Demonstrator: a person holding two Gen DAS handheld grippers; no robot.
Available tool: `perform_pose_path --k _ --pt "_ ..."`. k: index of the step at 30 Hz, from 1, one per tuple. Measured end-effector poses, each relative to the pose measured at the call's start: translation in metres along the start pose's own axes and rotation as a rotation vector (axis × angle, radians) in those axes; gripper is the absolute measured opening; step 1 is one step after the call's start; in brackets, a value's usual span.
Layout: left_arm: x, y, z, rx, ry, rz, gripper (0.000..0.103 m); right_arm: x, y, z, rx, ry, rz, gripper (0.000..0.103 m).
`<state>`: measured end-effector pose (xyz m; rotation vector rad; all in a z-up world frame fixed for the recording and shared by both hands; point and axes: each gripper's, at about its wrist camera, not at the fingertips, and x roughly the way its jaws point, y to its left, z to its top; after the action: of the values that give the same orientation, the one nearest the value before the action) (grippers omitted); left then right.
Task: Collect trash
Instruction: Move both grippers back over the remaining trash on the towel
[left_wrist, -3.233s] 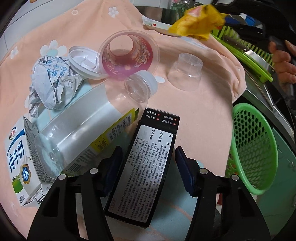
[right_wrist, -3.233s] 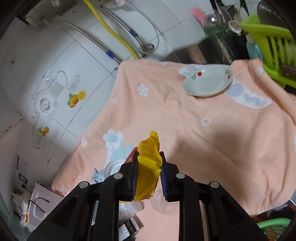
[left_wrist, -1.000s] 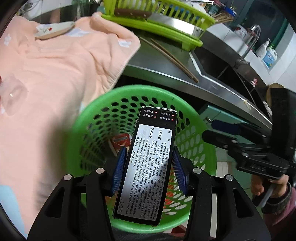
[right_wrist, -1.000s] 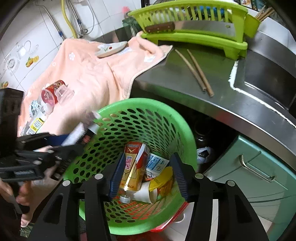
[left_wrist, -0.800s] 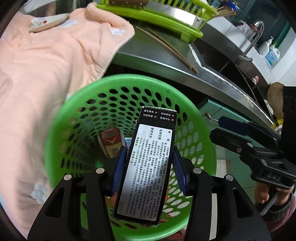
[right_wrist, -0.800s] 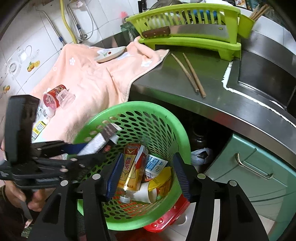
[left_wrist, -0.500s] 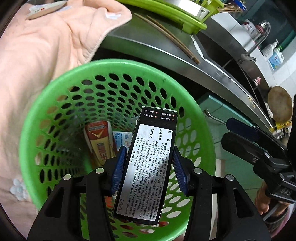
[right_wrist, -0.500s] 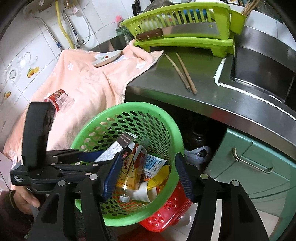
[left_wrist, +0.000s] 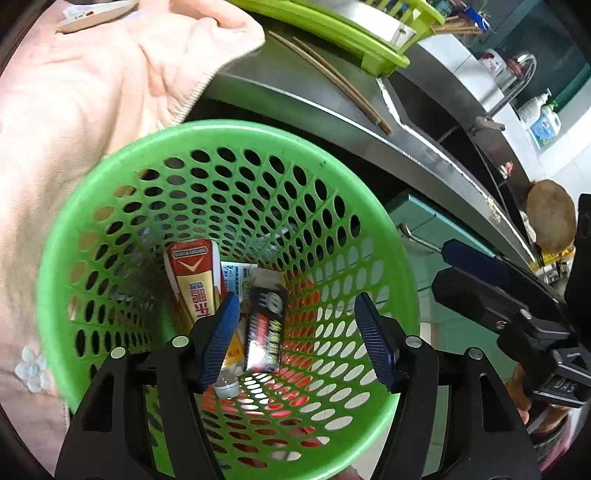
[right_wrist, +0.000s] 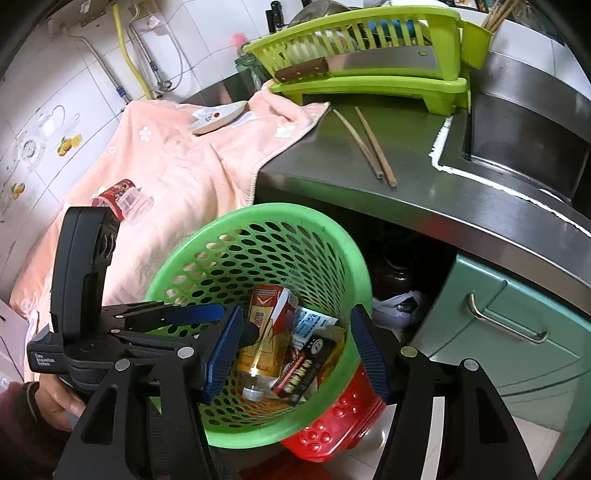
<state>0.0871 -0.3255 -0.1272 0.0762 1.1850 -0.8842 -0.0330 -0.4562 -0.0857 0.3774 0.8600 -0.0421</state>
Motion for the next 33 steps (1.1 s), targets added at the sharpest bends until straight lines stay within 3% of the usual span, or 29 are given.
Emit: perform_pose_path --k 12,24,33 --pt "-0.074 0.043 -0.007 -0.013 -0.134 0.117 0.064 0.015 0.043 0.013 -0.071 0.016 0.063 0.063" --pt "-0.163 0.136 -0.024 -0.085 -0.250 0.341 0.064 0.042 0.104 0.027 -0.178 0.048 0.140 0.065" --pt "-0.202 0.193 -0.028 -0.108 -0.265 0.497 0.070 0.061 0.146 0.045 -0.246 0.063 0.189 0.065"
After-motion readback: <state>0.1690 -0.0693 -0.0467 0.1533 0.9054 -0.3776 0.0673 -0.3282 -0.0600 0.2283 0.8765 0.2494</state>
